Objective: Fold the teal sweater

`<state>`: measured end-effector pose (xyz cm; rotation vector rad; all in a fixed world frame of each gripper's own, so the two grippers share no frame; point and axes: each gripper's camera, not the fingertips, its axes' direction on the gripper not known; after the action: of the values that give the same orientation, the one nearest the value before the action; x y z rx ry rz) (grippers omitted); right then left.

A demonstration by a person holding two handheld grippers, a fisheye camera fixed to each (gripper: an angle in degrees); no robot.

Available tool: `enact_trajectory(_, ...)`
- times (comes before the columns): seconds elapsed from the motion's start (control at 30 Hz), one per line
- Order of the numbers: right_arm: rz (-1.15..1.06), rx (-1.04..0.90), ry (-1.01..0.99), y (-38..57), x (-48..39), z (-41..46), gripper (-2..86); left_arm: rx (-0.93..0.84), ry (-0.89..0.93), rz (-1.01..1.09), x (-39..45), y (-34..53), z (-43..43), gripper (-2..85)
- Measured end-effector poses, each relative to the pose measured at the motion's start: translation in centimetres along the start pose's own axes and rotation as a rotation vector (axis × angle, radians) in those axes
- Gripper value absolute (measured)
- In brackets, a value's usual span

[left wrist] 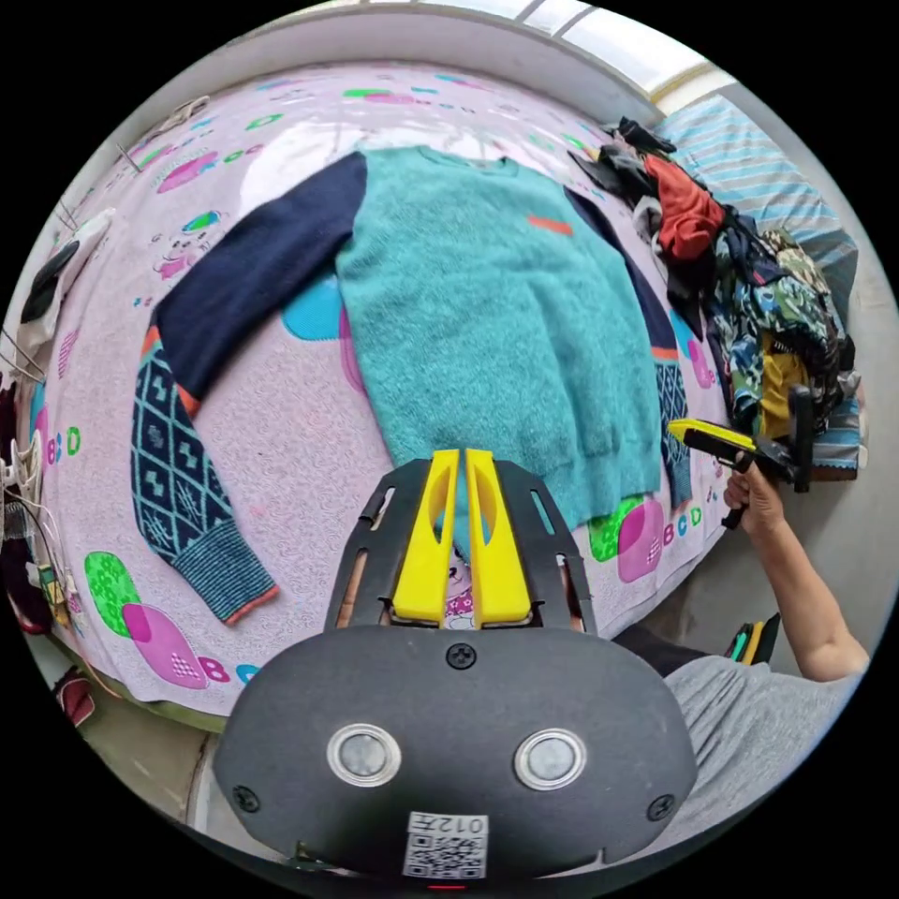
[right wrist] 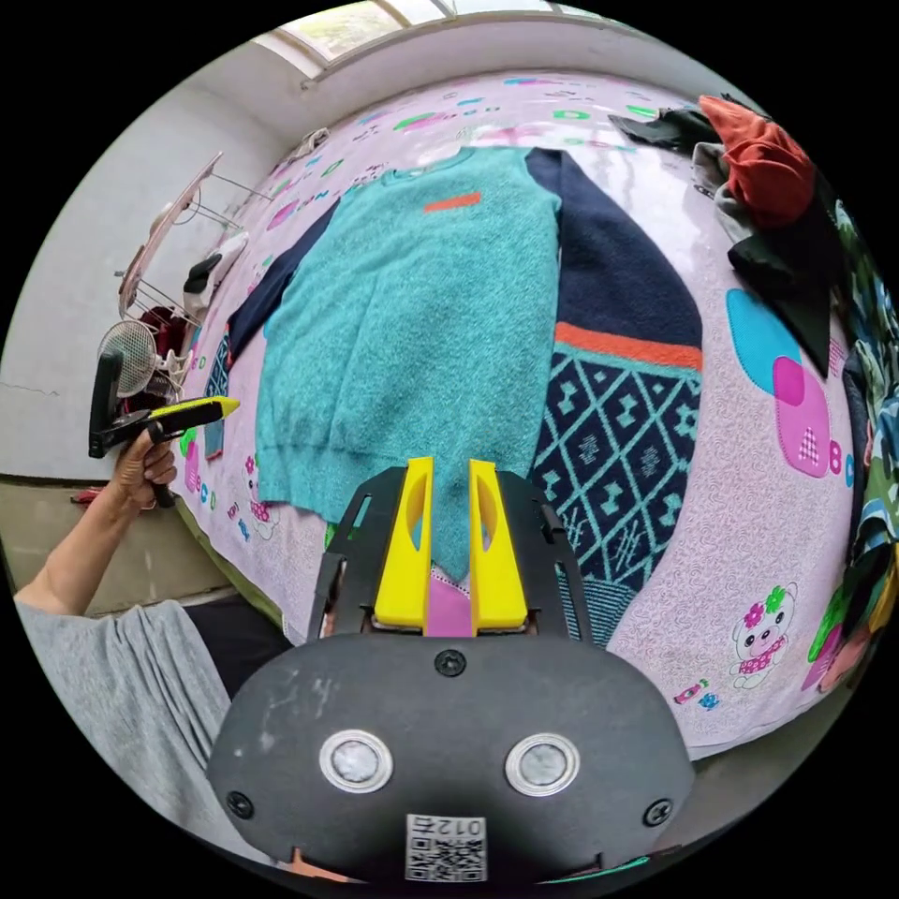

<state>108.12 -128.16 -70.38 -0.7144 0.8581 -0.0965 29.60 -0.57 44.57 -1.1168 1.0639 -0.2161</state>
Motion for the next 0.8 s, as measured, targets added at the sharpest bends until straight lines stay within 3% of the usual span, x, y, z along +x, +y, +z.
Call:
enact_trajectory(0.13,-0.064,-0.076,0.088,-0.5,5.3,-1.8,5.7,-0.115,-0.204,0.109,2.3,-1.2,2.1,0.0)
enact_trajectory(0.43,-0.305,-0.206,0.298,-0.7,18.5,-10.6,0.2,-0.197,-0.391,0.269,2.0,-2.3,-0.4,-0.1)
enact_trajectory(0.8,-0.258,-0.216,0.171,3.6,34.3,-20.8,-0.4,-0.217,-0.408,0.272,0.3,1.1,-4.6,-0.2)
